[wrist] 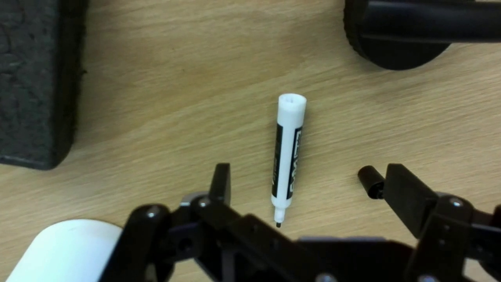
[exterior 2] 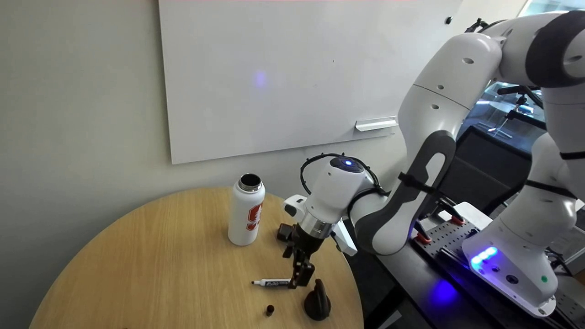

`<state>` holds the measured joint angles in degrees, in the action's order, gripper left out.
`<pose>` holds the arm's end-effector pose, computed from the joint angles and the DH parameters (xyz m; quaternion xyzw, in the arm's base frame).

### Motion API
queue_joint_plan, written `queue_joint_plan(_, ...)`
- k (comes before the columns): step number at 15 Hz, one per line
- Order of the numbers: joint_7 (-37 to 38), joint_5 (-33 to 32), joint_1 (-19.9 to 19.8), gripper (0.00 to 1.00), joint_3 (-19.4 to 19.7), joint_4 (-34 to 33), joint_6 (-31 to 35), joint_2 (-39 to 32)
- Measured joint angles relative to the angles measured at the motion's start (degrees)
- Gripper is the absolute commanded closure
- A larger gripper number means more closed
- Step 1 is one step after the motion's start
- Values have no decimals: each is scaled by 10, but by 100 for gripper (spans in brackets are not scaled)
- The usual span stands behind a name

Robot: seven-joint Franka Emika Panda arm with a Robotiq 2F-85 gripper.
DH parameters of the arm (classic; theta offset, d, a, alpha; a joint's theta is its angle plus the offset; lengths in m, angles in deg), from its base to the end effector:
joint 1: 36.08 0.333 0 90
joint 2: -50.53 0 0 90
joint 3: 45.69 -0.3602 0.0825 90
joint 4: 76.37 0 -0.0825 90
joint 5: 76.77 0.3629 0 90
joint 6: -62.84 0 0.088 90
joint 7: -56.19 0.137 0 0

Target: Pick up the black marker from the table and use it to write on the whiteboard

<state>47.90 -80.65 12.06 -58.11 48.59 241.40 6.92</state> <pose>0.2753 0.5057 0.0882 -0.8205 -0.5593 -0.0576 0.1031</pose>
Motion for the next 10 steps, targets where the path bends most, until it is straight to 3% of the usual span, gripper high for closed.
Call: queue_joint_plan(10, 9, -2, 42, 0, 31, -13, 1, -22)
